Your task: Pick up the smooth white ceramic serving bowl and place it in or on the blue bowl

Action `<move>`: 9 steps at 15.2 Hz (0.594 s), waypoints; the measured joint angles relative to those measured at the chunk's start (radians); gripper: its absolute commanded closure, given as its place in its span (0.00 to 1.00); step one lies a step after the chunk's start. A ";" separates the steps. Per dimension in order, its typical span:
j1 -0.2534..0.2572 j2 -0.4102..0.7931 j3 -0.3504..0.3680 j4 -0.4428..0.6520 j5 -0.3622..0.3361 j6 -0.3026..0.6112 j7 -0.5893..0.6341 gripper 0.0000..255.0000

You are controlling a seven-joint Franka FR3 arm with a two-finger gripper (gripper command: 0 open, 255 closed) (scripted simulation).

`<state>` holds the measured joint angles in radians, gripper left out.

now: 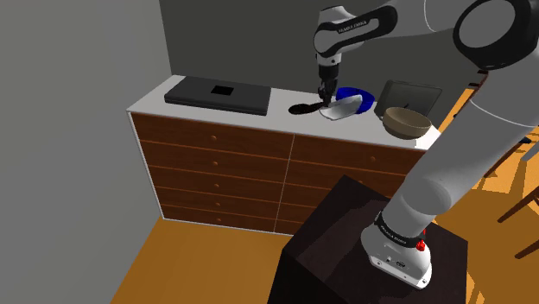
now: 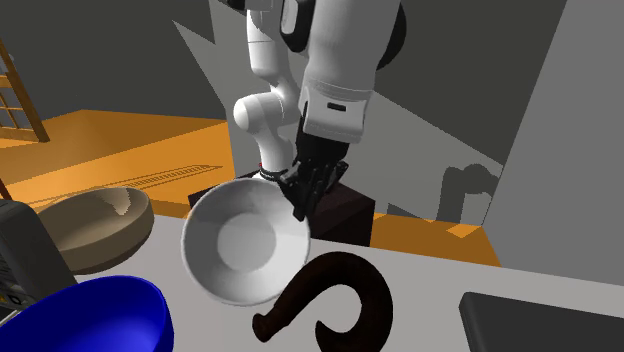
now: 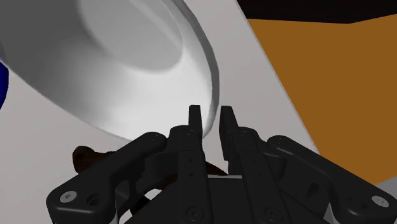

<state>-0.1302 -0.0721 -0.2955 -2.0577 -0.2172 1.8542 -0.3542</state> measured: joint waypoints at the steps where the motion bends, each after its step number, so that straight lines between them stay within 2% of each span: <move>1: 0.000 -0.002 0.000 0.013 0.000 -0.015 -0.003 1.00; 9: 0.003 -0.024 0.005 0.095 0.000 -0.117 -0.016 1.00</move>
<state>-0.1275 -0.0963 -0.2907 -1.9625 -0.2170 1.7369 -0.3704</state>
